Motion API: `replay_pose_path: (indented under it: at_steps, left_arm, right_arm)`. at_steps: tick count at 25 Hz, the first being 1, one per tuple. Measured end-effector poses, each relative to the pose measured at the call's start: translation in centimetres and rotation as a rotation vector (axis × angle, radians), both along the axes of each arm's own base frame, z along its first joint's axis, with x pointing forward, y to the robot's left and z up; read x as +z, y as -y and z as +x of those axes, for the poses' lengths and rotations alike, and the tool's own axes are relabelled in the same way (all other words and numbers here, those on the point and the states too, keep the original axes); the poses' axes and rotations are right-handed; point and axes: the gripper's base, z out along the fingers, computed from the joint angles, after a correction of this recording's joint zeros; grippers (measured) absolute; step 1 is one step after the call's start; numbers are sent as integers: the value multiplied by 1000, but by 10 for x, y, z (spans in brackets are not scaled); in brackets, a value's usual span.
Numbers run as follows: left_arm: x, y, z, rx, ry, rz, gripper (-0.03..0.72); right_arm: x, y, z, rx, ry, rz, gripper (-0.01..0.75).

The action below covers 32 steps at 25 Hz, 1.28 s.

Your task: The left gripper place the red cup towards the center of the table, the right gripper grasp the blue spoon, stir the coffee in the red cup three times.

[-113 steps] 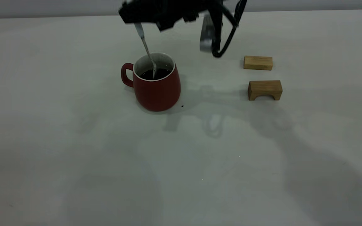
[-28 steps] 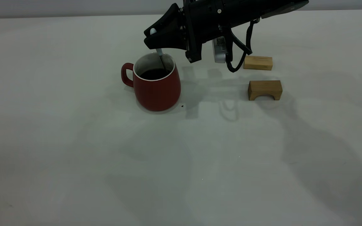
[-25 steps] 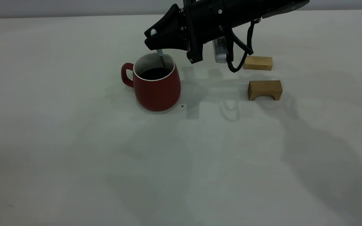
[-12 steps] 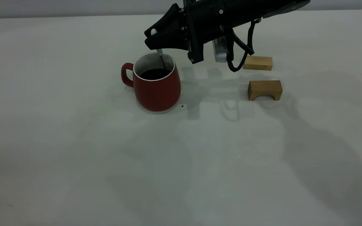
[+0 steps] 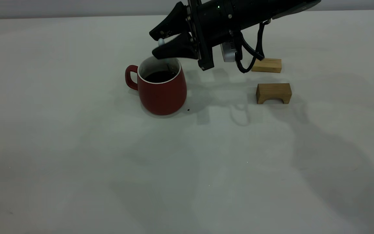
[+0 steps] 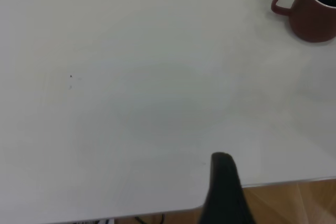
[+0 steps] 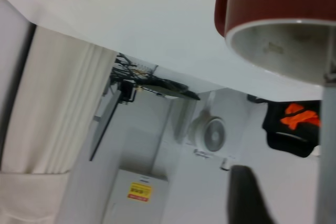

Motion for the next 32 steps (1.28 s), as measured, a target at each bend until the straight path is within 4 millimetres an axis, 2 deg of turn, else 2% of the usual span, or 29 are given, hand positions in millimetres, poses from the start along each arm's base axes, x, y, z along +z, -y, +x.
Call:
replay_pose_path:
  at_steps: [3,6,10,13,19,22,24,27,32]
  left_arm:
    - [0,0,0,0,0,0,594]
    - [0,0,0,0,0,0,594]
    - [0,0,0,0,0,0,594]
    - [0,0,0,0,0,0,594]
    - [0,0,0,0,0,0,594]
    - [0,0,0,0,0,0,594]
    - [0,0,0,0,0,0,594]
    - [0,0,0,0,0,0,594]
    - [0,0,0,-1,0,1,594]
  right_arm:
    - [3,1,-2,51,35,-37,577]
    - [27,3,-3,132,130,-108,605]
    - [97,10,-8,275,355,-230,571]
    - [153,22,-21,414,528,-357,521]
    - [257,47,-56,515,837,-523,428]
    - [297,61,-83,657,997,-573,388]
    - [317,72,-100,772,1112,-637,360]
    - [341,88,-122,848,1225,-760,321]
    - [355,121,-167,918,1250,-971,261]
